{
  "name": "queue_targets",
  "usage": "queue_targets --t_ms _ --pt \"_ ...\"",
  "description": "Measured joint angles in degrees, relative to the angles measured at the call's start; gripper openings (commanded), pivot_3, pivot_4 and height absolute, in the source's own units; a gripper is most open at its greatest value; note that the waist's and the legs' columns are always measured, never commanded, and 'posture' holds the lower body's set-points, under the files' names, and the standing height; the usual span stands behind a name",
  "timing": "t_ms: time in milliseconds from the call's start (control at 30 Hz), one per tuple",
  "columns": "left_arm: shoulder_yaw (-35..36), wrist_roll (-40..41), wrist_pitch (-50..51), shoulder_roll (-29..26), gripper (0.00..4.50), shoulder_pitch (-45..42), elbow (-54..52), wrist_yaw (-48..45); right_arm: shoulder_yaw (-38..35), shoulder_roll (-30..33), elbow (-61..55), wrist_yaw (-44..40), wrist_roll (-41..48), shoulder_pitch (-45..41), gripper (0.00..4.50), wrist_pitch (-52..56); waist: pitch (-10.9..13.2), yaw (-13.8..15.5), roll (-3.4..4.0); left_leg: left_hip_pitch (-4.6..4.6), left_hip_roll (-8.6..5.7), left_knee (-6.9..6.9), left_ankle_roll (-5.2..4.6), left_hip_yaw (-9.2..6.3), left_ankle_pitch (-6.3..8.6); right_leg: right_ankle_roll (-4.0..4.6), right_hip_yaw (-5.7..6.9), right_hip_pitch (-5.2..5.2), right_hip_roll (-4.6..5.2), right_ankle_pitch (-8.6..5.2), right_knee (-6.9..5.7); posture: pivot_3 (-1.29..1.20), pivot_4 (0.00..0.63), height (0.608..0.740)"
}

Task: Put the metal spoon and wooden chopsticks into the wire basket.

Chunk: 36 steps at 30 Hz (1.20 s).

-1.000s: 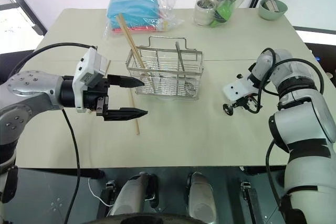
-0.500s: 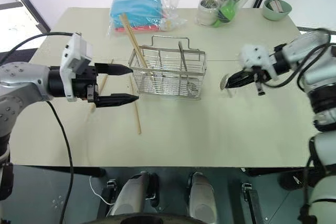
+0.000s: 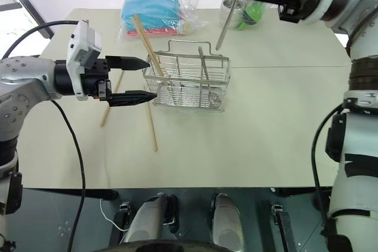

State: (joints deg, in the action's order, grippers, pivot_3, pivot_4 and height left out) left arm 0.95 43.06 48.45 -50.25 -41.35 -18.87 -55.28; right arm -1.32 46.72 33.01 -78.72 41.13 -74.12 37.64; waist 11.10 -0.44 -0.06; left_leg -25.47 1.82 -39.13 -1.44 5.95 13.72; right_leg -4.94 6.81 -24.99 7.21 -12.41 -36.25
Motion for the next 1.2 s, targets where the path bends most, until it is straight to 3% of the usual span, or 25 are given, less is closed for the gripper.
queue_targets --t_ms 167,533,633,700,800,833,1033,1200 --pt "0.01 -0.11 0.01 0.44 4.5 -0.02 -0.02 0.23 -0.1 -1.45 -0.57 -0.18 -2.94 1.44 0.09 -0.56 0.0 -0.07 0.0 0.0 0.0 0.0 0.0 0.0 0.0 0.0 0.0 0.0 0.0 0.0 0.0 0.0 0.15 0.707" --pt "0.24 -0.05 0.08 0.44 4.5 -0.01 -0.48 1.06 0.84 -5.44 -9.43 1.2 -6.4 13.92 0.09 1.52 0.0 -0.1 0.0 0.0 0.0 0.0 0.0 0.0 -0.01 0.0 0.0 -0.02 0.0 0.0 -0.09 0.0 0.15 0.707" --pt "0.25 -0.05 0.1 0.44 4.5 -0.01 -0.48 1.35 0.84 -5.64 -12.54 2.43 -6.5 17.02 0.96 3.09 0.0 -0.07 0.0 0.0 0.0 -0.02 0.0 -0.01 -0.01 -0.01 -0.01 -0.02 0.0 0.0 -0.09 0.0 0.15 0.707" --pt "0.25 -0.07 0.1 0.43 4.5 -0.01 -0.47 1.35 0.78 -5.66 -13.75 3.42 -6.6 18.09 1.84 3.4 0.0 -0.11 0.0 0.01 0.0 -0.01 0.0 -0.01 -0.01 -0.01 -0.01 -0.02 0.0 0.0 -0.09 0.0 0.15 0.707" --pt "0.25 -0.1 0.09 0.44 4.5 -0.32 -0.27 1.33 0.32 -5.84 -13.89 5.5 -6.71 18.2 3.52 3.34 0.0 -0.16 0.0 0.01 0.0 -0.01 0.0 -0.01 -0.01 0.0 -0.01 -0.03 -0.01 0.0 -0.09 0.0 0.15 0.707" --pt "0.25 -0.14 0.08 0.44 4.5 -0.66 -0.2 1.33 0.22 -5.84 -13.87 6.24 -6.93 18.14 3.87 3.15 0.0 -0.14 0.0 0.01 0.0 -0.01 0.0 -0.01 -0.01 0.0 -0.01 -0.02 -0.01 0.0 -0.09 0.0 0.15 0.707" --pt "0.88 -0.17 0.16 0.44 4.5 -1.27 0.07 2.69 -1.68 -4.8 -9.44 7.61 -8.41 13.44 3.87 1.55 0.0 -0.14 0.0 0.0 0.0 0.0 0.0 -0.01 -0.01 0.0 -0.02 -0.06 -0.01 0.0 -0.09 0.0 0.15 0.707" --pt "7.92 1.45 3.72 1.7 4.5 -2.18 2.19 10.33 -4.62 -0.49 -7.59 4.68 -8.04 9.52 3.87 1.88 0.0 -0.1 -0.01 0.01 0.01 0.0 -0.01 -0.05 0.0 -0.01 -0.03 -0.03 -0.01 0.0 -0.08 0.0 0.15 0.707"
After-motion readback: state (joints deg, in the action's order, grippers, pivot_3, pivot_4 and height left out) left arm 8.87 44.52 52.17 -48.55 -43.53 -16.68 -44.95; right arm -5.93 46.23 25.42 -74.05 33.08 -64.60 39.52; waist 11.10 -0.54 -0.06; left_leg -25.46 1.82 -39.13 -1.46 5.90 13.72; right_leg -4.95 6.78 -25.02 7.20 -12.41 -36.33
